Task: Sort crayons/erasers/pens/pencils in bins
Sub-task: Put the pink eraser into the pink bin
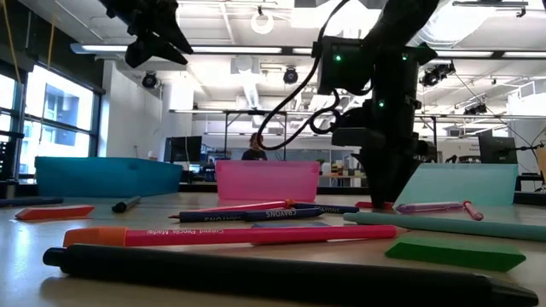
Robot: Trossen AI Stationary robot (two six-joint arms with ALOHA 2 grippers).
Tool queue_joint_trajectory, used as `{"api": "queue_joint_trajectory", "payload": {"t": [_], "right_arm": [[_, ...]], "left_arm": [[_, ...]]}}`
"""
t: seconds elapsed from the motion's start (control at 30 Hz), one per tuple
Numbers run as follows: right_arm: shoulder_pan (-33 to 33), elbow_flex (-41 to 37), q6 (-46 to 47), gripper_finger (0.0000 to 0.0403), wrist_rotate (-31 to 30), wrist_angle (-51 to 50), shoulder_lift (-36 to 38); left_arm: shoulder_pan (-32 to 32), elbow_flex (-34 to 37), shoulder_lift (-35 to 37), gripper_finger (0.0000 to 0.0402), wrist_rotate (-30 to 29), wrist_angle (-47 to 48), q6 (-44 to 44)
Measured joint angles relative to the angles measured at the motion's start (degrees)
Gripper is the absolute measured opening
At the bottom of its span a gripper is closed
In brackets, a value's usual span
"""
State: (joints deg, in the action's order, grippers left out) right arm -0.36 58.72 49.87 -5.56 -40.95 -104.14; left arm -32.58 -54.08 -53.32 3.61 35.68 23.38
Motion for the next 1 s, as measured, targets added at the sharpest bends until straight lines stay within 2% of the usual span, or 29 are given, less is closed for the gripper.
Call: {"api": "queue_joint_trajectory", "payload": {"t": [0.2, 0.57, 0.67, 0.83, 1.0], "right_arm": [[0.40, -0.04, -1.39, 0.0080, -0.29, 0.02, -0.02], [2.37, -0.02, -2.08, 0.0079, 0.03, 0.90, -0.10], [2.74, 2.00, -2.38, 0.0079, 0.28, -0.42, -0.36], [3.38, 6.80, -4.69, 0.0078, 5.43, -3.18, -0.48], [3.20, 10.47, -5.36, 0.0078, 5.60, -3.32, -0.44]], "left_arm": [[-0.02, 0.00, 0.00, 0.0115, -1.43, 0.03, 1.00], [-0.02, 0.00, -0.02, 0.0115, -1.74, 0.07, 0.57], [-0.02, 0.00, -0.02, 0.0115, -1.72, 0.07, 0.13], [-0.02, 0.00, -0.02, 0.0115, -1.70, 0.07, -0.37], [-0.02, 0.00, -0.02, 0.0115, -1.69, 0.07, -1.68]]}}
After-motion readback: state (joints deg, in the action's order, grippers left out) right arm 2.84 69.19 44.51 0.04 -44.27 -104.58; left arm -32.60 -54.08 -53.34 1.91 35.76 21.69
